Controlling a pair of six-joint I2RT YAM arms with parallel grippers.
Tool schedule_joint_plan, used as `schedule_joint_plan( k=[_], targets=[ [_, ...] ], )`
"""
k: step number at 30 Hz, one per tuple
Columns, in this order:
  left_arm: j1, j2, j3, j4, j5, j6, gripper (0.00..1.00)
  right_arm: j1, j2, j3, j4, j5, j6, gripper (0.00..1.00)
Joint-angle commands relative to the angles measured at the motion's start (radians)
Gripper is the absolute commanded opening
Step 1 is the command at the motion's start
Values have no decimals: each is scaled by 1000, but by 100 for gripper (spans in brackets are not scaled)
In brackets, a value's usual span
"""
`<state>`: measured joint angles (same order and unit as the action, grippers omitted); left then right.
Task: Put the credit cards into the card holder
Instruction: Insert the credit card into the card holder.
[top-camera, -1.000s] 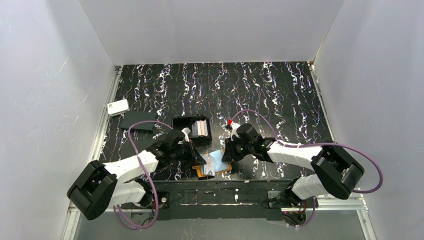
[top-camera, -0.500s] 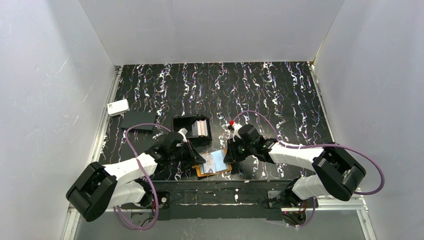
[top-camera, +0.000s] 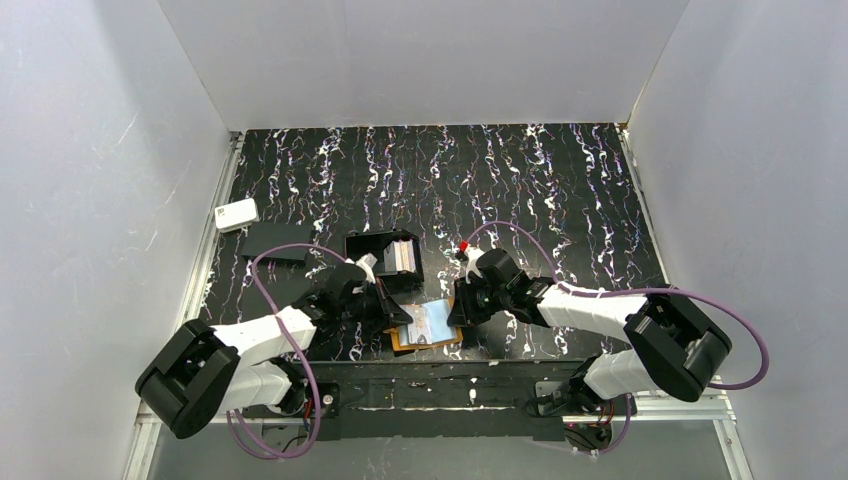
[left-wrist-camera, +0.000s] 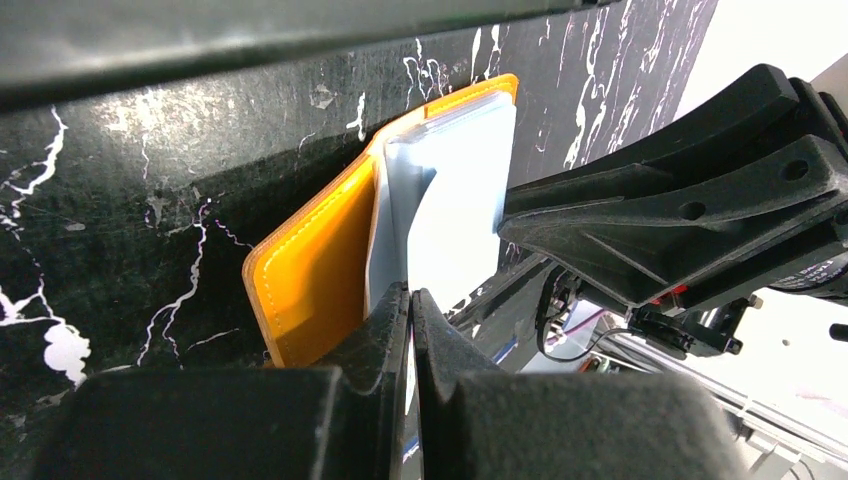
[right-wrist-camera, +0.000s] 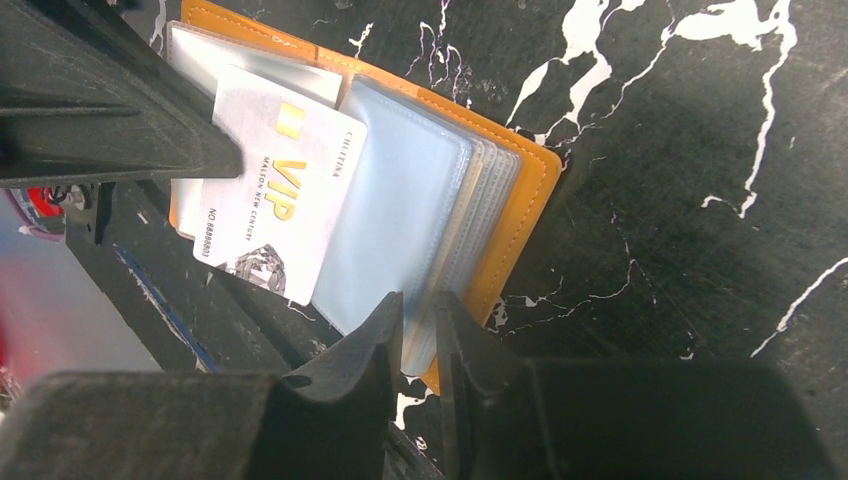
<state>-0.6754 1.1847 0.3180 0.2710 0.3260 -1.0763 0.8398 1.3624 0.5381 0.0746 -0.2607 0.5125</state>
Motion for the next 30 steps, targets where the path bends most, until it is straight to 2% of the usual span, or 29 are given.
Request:
schedule_joint_plan(
  k=[1,20,30],
  targets=[
    [5,6,-31,11,-38,67,0,1,16,-20,-17,0,-10,28],
    [14,13,-101,150,-101,67,0,1,20,-23,-8,-7,-8,28],
    [13,97,-94,239,-18,47,0,1,24,-21,0,-13,-3,28]
  ],
)
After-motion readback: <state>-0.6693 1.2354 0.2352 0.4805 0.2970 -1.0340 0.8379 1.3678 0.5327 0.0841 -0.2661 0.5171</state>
